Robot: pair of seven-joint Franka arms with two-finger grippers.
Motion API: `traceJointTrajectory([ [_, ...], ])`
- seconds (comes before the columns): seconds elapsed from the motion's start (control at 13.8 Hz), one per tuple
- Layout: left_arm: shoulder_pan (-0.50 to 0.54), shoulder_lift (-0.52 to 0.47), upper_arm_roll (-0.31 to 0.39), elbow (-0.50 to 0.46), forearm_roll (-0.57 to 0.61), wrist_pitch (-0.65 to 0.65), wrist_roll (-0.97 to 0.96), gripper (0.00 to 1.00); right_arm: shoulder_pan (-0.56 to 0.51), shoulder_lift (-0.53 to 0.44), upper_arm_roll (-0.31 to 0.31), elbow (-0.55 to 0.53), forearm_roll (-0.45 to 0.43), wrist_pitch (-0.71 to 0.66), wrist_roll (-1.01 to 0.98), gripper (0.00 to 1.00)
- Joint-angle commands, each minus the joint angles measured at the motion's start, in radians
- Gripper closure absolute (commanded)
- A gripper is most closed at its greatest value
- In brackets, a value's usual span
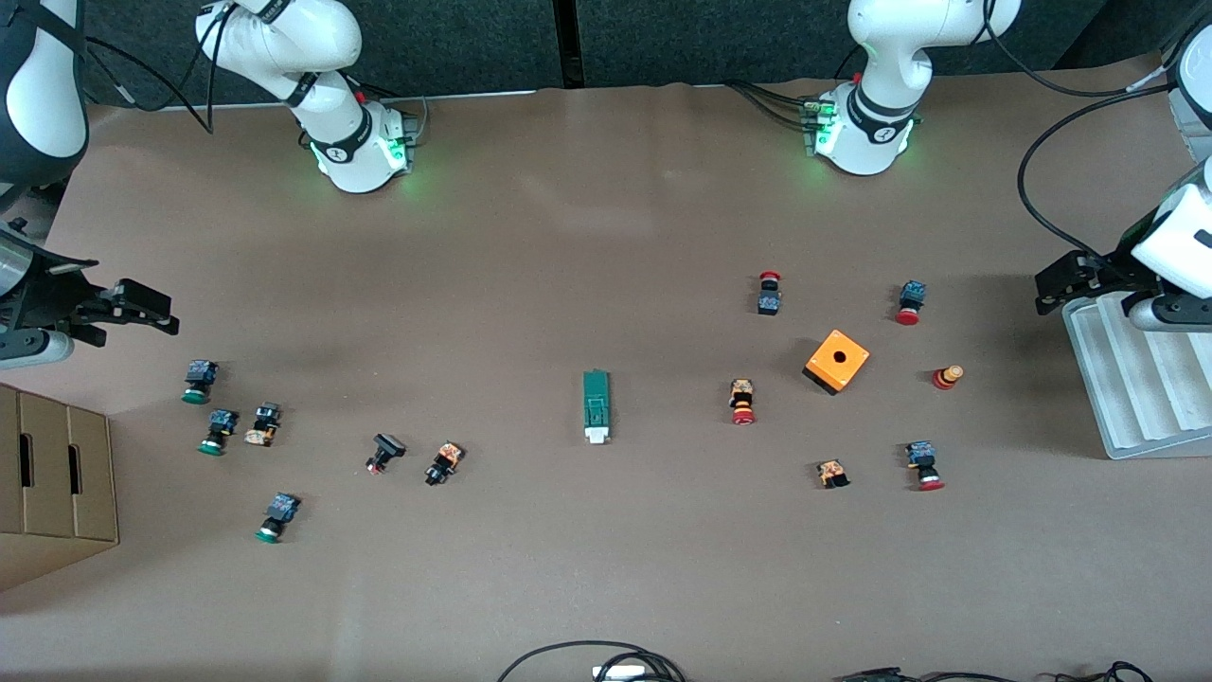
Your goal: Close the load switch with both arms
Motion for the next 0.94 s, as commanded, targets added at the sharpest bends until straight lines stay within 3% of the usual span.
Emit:
traceJointTrajectory([
  [0.0, -0.012, 0.003, 0.007, 0.022, -0.004, -0.022, -0.004, 0.0, -0.005, 0.007, 0.001, 0.016, -0.006, -0.01, -0.006, 0.0],
  [0.87, -0.01, 0.002, 0.007, 0.02, -0.006, -0.029, 0.006, 0.0, -0.023, 0.014, -0.002, 0.039, -0.007, -0.014, -0.005, 0.0],
])
